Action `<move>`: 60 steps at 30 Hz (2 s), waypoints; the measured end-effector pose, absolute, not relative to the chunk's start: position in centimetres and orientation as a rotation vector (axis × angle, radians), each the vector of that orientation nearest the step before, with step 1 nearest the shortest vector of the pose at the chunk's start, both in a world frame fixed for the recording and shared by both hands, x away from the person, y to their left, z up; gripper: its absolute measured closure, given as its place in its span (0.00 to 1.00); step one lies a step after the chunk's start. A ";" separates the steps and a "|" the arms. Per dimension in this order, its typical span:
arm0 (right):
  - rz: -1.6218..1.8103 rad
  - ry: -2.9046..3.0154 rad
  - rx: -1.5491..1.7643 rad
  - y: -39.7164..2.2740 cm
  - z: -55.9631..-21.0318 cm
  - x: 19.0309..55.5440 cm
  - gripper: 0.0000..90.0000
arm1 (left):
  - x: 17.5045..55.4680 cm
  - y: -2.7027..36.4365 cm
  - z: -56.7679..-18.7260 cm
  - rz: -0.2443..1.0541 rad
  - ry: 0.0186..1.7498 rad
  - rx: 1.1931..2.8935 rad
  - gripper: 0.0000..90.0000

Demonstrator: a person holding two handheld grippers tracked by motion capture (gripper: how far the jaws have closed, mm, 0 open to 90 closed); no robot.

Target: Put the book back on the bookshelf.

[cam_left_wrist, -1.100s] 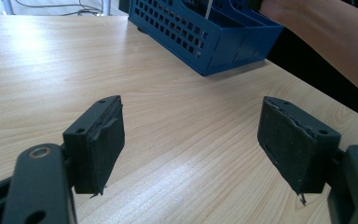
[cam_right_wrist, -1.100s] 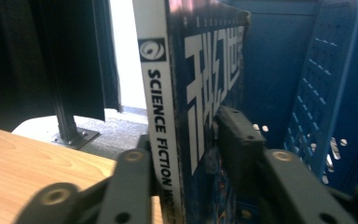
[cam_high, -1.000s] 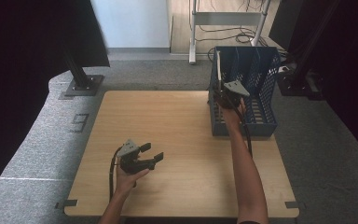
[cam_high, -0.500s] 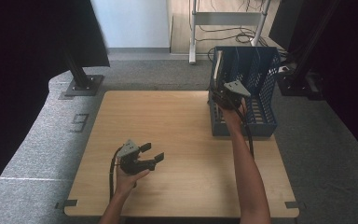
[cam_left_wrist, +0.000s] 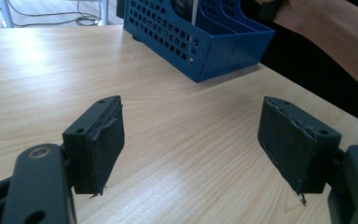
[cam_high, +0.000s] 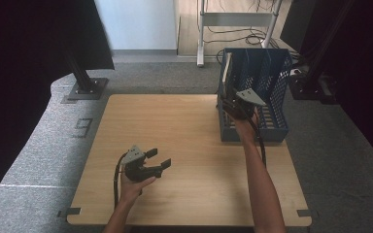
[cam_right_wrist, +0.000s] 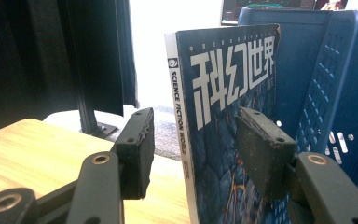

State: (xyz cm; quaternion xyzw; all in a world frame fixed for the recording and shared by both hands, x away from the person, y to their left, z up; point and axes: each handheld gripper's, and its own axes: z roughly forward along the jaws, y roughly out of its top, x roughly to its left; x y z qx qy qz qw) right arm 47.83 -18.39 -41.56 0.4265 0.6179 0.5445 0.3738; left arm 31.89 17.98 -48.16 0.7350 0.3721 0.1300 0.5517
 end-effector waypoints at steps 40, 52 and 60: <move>1.510 1.713 1.062 -20.2 -45.4 38.7 0.52 | 32.6 17.3 -49.8 0.325 0.934 1.823 0.25; 1.522 1.758 1.045 -20.0 -47.1 36.4 0.52 | 32.8 17.1 -50.3 0.319 0.943 1.844 0.26; 1.526 1.794 1.035 -19.8 -48.6 35.0 0.52 | 32.8 16.7 -50.7 0.313 0.947 1.862 0.26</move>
